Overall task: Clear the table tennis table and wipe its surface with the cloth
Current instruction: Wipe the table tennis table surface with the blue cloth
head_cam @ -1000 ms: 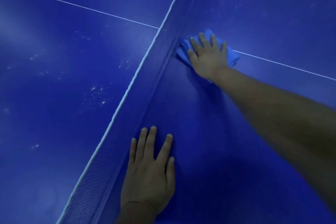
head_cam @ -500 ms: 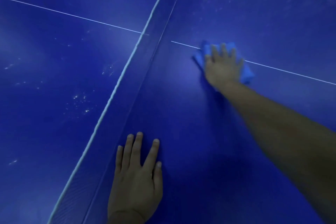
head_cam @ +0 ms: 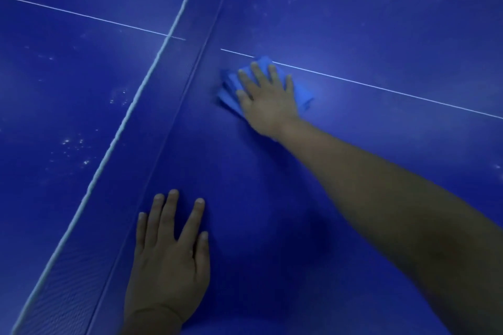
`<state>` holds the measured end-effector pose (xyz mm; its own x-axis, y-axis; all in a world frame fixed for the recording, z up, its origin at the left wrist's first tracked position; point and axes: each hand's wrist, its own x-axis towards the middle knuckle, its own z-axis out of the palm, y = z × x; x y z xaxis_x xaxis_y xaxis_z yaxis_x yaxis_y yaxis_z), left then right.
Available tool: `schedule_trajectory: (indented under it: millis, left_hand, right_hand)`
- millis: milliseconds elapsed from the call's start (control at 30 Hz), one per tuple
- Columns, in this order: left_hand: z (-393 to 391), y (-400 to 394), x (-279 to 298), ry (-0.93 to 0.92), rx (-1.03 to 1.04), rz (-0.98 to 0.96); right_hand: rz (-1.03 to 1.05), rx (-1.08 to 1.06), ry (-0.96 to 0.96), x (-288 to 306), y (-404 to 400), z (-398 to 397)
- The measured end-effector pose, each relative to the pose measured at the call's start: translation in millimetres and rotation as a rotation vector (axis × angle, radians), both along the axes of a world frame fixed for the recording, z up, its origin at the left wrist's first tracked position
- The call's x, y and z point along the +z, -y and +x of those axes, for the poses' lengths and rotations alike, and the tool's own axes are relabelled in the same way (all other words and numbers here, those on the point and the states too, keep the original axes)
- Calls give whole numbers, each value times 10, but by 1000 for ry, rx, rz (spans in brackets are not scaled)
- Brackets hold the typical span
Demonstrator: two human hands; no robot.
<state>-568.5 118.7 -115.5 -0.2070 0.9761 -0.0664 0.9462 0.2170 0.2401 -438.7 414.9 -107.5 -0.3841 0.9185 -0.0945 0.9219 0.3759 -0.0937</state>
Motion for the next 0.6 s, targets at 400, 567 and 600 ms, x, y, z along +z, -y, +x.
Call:
schedule_trajectory:
  millis: [400,567,600]
  left_hand:
    - [13,-18,33,33,10,-14]
    - [27,-19,51,38,14,-19]
    - [27,-21,54,39,17,-20]
  right_hand:
    - [114,-373,18,-70,98,1359]
    - [32,-31,111,-11,126,1537]
    - [66,-136,154,-8,-37,1759]
